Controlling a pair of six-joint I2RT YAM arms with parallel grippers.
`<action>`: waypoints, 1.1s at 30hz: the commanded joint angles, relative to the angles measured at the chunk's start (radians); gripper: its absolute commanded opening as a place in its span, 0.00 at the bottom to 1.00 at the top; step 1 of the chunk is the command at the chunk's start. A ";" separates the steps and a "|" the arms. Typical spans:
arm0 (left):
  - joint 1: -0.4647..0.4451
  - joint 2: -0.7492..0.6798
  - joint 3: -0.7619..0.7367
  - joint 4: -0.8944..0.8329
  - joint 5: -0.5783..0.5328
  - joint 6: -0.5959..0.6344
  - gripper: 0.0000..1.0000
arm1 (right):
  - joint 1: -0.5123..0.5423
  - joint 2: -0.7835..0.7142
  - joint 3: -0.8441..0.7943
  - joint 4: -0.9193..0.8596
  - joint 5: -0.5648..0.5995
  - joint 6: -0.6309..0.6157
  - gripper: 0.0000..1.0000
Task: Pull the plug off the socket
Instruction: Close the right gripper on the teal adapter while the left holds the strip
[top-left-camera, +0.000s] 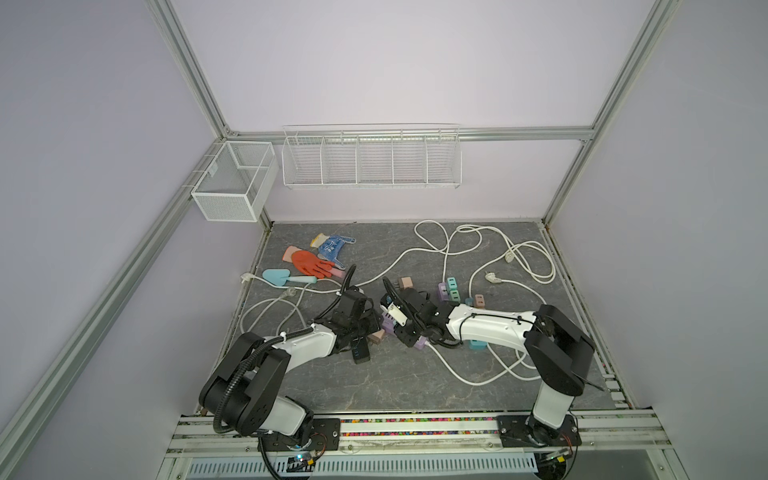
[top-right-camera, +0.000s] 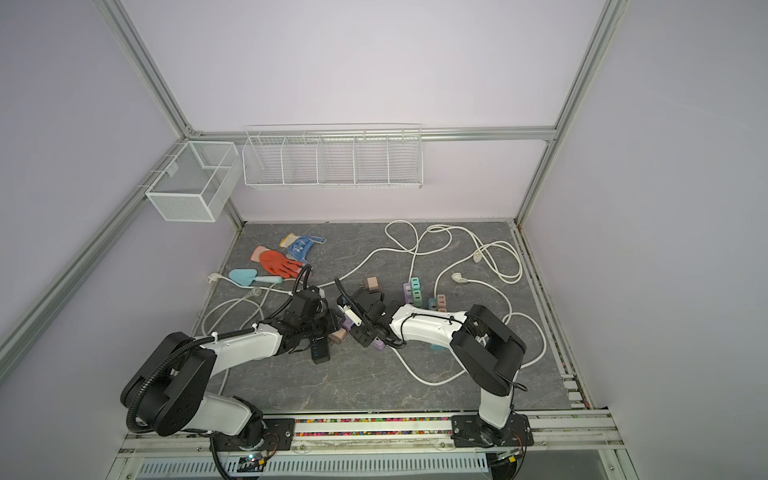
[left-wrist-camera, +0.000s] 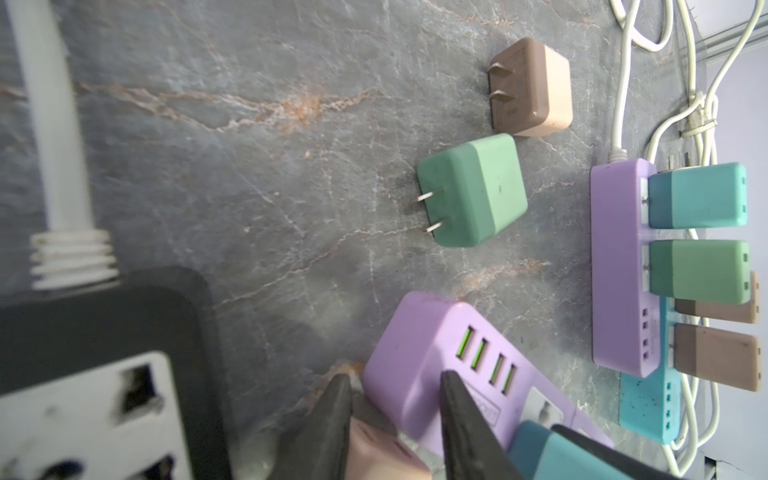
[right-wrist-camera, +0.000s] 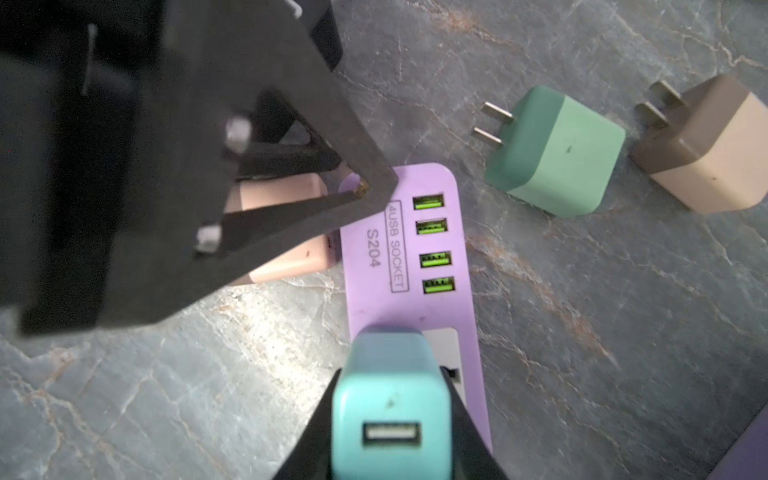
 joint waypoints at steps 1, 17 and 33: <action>-0.002 0.026 -0.066 -0.180 -0.049 -0.001 0.36 | -0.010 -0.066 -0.010 0.035 0.012 -0.003 0.23; -0.020 0.000 -0.019 -0.102 0.014 -0.021 0.38 | -0.002 -0.032 -0.029 0.076 -0.020 0.023 0.22; -0.016 0.049 0.035 0.041 -0.008 -0.067 0.38 | -0.002 -0.016 -0.020 0.062 -0.005 0.050 0.20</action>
